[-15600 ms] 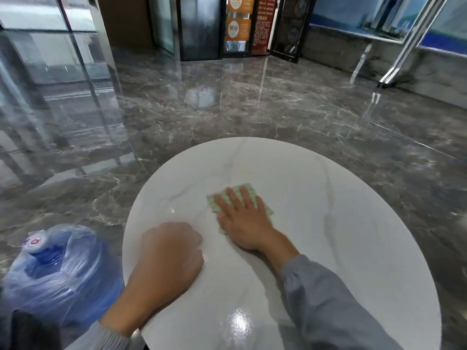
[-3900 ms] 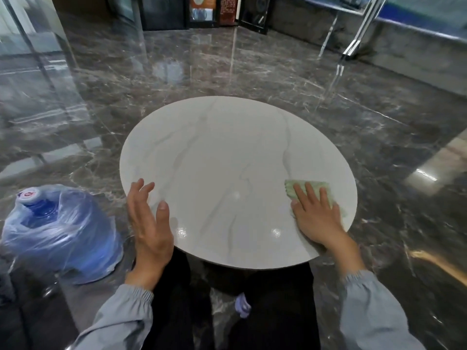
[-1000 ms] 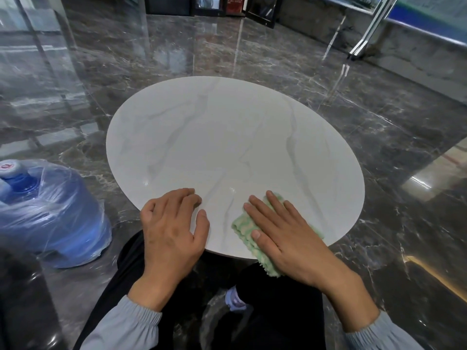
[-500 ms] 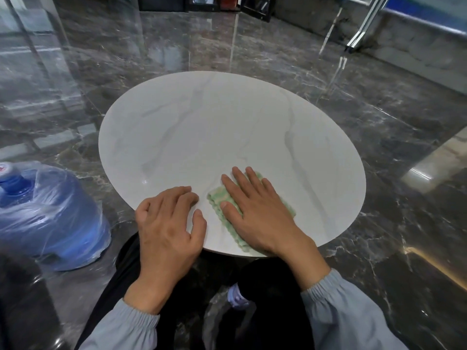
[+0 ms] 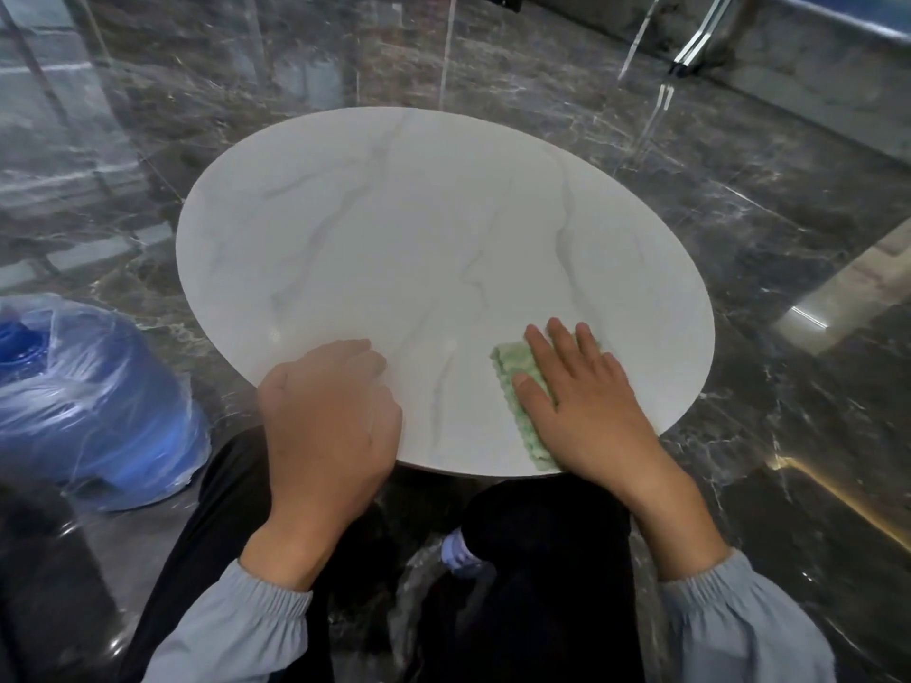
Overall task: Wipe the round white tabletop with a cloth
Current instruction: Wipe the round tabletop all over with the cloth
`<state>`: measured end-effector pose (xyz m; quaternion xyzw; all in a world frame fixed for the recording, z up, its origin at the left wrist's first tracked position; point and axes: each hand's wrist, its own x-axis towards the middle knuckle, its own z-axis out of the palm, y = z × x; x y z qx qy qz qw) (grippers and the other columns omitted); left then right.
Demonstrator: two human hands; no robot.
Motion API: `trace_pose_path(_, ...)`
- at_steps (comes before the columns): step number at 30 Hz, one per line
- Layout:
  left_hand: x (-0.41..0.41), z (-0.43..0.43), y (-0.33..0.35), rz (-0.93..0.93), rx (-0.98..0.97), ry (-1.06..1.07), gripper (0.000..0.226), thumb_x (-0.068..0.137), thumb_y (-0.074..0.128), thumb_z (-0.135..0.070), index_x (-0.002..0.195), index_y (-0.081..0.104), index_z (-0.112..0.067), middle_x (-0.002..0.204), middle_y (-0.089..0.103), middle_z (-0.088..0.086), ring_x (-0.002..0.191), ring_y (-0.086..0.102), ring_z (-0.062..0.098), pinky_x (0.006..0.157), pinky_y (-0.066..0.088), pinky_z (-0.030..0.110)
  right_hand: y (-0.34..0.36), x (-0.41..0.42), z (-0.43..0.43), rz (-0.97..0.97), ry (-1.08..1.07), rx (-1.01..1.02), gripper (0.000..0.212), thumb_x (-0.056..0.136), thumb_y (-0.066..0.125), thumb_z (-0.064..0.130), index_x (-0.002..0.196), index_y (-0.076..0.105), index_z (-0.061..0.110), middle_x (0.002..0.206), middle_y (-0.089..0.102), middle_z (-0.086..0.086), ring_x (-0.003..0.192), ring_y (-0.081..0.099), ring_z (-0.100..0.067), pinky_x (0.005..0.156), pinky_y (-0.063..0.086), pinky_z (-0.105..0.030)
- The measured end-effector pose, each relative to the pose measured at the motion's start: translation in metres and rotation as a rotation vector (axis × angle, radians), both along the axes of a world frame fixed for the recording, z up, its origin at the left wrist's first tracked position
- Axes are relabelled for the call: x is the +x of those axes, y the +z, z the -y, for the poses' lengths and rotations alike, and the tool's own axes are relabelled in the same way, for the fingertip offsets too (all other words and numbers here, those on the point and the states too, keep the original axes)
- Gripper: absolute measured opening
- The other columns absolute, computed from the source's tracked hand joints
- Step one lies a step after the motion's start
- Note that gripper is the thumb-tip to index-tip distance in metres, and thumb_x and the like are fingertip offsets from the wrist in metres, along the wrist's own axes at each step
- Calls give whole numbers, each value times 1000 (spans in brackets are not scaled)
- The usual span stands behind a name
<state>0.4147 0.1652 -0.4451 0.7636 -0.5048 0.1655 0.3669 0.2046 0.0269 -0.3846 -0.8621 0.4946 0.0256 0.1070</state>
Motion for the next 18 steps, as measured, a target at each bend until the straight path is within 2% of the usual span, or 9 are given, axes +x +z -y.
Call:
trace_pose_path(3,-1,0,0,10,-4,7,28,97,50,-27,109,72,-16,122,70,-1,118,61,21,100,34,43,-9,23,-41,10,127,-91,64,104,10,56,163,-7,39,170,-17,14,155,-25,-17,127,-8,-45)
trace_pose_path(6,-2,1,0,22,-8,17,28,97,50,-27,109,72,-16,122,71,-1,118,62,22,100,35,45,-20,26,-78,115,309,-115,64,104,14,61,163,2,43,171,-7,20,156,-19,-11,124,-13,-37)
trace_pose_path(8,-1,0,-1,27,-24,4,27,96,50,-25,108,73,-15,122,71,0,118,63,23,98,37,46,-18,11,-56,119,302,-112,65,102,15,66,162,4,47,170,-4,22,156,-16,-5,121,-17,-27)
trace_pose_path(10,0,0,0,29,-42,-4,27,96,51,-23,107,73,-15,122,71,0,117,63,23,97,37,46,-15,-13,-8,76,179,-116,66,100,13,65,163,4,46,170,-4,20,156,-15,-6,118,-18,-22)
trace_pose_path(14,-1,2,0,21,-65,2,27,94,51,-21,106,74,-14,120,72,0,116,64,22,97,36,44,2,-43,67,-40,-135,8,63,107,17,51,165,-1,34,173,-10,5,158,-15,-19,127,-2,-45)
trace_pose_path(16,-2,3,-1,22,-80,3,28,94,49,-20,105,74,-13,119,73,1,115,64,22,96,36,43,-1,-25,58,-83,-92,-18,63,107,14,49,164,-6,32,173,-13,3,157,-17,-25,127,-1,-49)
trace_pose_path(18,-1,3,-2,16,-92,2,30,95,48,-21,105,75,-13,119,73,1,115,65,23,96,36,43,-11,5,20,-44,71,-67,63,105,11,53,164,-5,35,172,-12,9,157,-18,-23,127,-5,-46)
